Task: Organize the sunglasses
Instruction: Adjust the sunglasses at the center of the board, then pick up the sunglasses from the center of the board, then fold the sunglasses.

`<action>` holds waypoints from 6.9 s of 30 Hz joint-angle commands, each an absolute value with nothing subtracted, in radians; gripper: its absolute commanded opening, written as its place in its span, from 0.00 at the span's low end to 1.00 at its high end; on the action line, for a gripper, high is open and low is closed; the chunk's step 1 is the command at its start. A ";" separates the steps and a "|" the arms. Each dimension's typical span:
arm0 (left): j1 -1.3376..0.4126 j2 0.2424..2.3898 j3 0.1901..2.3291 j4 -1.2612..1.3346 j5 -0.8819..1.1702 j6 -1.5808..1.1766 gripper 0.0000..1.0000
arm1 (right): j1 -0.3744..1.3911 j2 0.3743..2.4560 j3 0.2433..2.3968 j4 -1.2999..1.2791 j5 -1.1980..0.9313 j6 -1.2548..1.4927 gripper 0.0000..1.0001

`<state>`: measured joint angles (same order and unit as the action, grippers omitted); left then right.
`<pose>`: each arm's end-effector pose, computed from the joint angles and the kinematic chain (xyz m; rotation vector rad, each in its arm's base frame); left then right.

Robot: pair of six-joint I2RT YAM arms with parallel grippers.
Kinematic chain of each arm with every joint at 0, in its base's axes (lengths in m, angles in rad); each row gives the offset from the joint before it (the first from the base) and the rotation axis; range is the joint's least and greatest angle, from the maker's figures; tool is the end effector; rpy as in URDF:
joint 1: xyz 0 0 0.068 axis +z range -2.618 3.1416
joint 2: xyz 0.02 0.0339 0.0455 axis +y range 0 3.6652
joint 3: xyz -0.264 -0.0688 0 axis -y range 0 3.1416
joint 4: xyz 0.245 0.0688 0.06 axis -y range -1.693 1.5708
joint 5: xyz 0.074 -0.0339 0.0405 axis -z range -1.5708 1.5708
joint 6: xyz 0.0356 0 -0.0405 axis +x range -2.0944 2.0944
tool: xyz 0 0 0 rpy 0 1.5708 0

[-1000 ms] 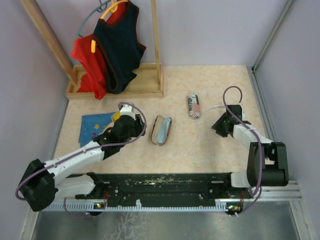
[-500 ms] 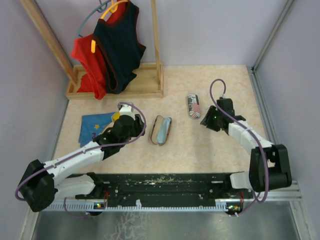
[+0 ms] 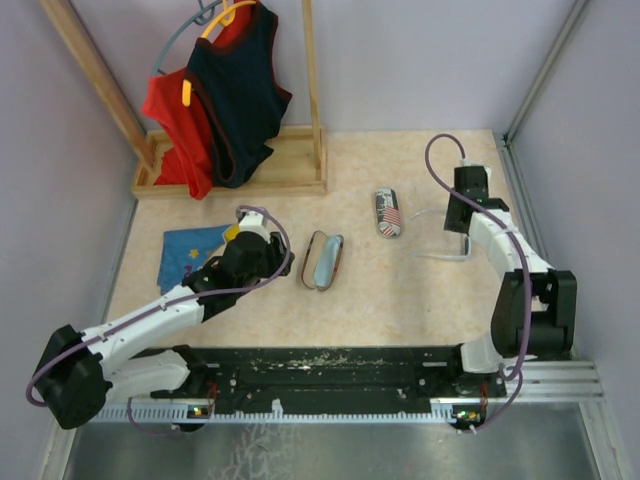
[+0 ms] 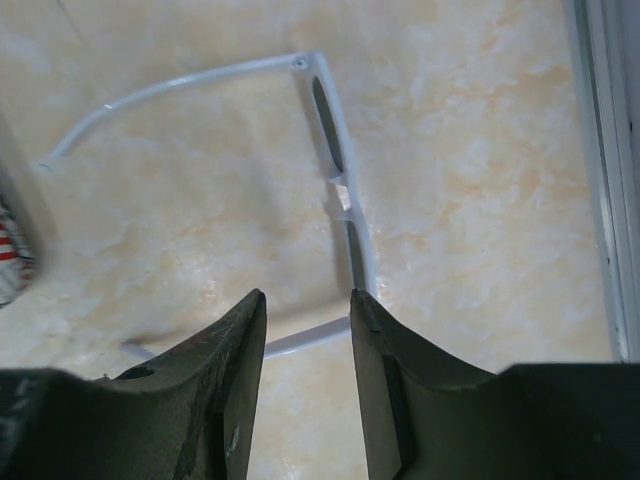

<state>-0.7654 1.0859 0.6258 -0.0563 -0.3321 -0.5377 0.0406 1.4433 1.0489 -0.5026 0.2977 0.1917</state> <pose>0.1787 -0.1556 0.2389 0.0346 2.0880 -0.4568 0.3033 0.0019 0.2522 0.3105 2.4117 -0.2631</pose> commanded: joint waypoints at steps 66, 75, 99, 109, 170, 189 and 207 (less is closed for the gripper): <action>-0.759 1.110 0.644 -0.063 -0.322 -0.535 0.55 | -0.048 1.820 1.258 -0.515 0.364 -0.005 0.01; -0.759 1.097 0.646 -0.066 -0.318 -0.540 0.55 | -0.045 1.702 1.258 -0.544 0.393 0.011 0.00; -0.759 0.887 0.702 -0.198 -0.500 -0.512 0.56 | 0.125 1.010 1.039 -0.306 -0.474 -0.046 0.00; -0.758 0.897 0.774 -0.251 -0.489 -0.503 0.57 | 0.308 0.942 0.998 -0.302 -0.434 -0.094 0.00; -0.925 1.422 1.125 -0.143 -0.306 -0.405 0.53 | 0.861 1.190 1.054 -0.257 0.241 0.082 0.00; -0.929 1.209 1.032 -0.087 -0.353 -0.273 0.54 | 0.687 1.181 1.044 -0.352 0.561 0.335 0.00; -0.992 1.355 1.067 -0.043 -0.212 -0.247 0.01 | 0.485 1.150 1.108 -0.308 0.347 0.480 0.00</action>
<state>-0.9829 1.2968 1.0119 -0.0811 -0.2245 -0.2558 0.4847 1.2224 1.1137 -0.3851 0.4198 0.4732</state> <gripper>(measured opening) 0.011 0.039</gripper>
